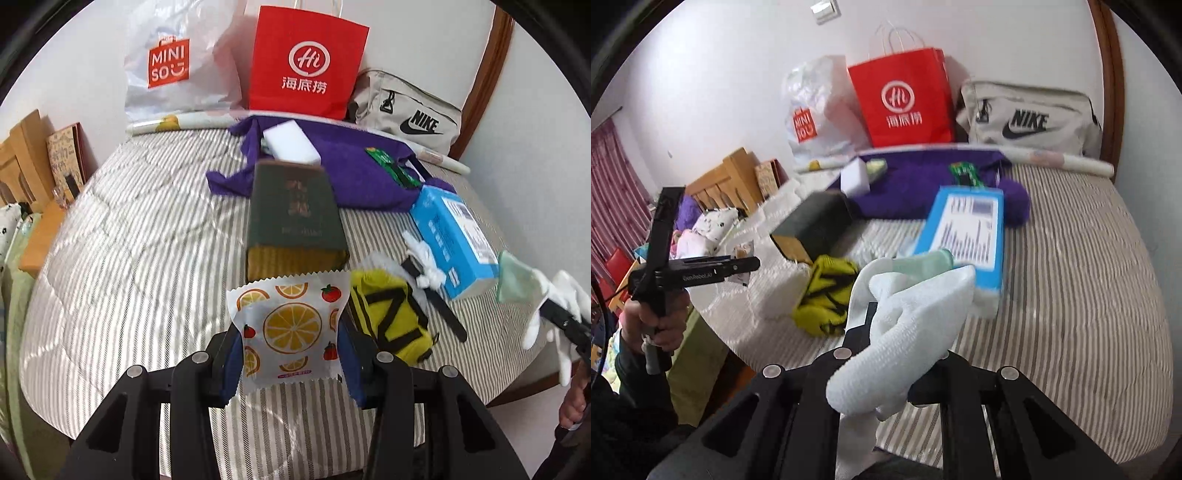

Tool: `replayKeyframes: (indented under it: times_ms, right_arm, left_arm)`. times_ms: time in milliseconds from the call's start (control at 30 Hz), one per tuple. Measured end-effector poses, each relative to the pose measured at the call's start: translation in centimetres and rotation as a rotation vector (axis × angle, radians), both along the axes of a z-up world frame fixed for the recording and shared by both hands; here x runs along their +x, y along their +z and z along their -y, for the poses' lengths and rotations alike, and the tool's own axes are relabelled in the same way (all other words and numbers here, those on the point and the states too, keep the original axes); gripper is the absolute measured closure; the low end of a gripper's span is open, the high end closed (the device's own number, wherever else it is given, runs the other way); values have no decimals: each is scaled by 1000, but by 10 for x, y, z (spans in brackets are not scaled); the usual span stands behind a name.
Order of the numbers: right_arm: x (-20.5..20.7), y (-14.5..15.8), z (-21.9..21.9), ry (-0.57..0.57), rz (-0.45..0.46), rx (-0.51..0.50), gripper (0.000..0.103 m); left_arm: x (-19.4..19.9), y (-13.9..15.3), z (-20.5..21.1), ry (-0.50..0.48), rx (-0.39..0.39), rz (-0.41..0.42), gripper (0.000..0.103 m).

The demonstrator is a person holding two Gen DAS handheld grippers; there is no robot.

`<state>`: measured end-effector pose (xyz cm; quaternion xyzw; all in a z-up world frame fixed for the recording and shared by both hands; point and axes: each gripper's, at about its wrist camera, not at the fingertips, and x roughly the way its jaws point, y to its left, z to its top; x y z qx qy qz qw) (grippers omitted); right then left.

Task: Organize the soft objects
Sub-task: 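Lift the glove and snack packet and carry both toward the purple towel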

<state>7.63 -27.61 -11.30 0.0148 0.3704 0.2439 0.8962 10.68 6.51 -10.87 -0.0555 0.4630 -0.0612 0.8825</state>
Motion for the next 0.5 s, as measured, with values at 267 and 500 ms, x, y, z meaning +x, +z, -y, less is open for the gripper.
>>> replayKeyframes:
  times_ms: [267, 500]
  right_arm:
    - [29, 30, -7, 27, 54, 0, 92]
    - [72, 46, -18, 37, 90, -23, 92]
  left_arm:
    - [25, 20, -4, -5, -17, 29, 60]
    - [57, 36, -5, 4, 4, 46, 60]
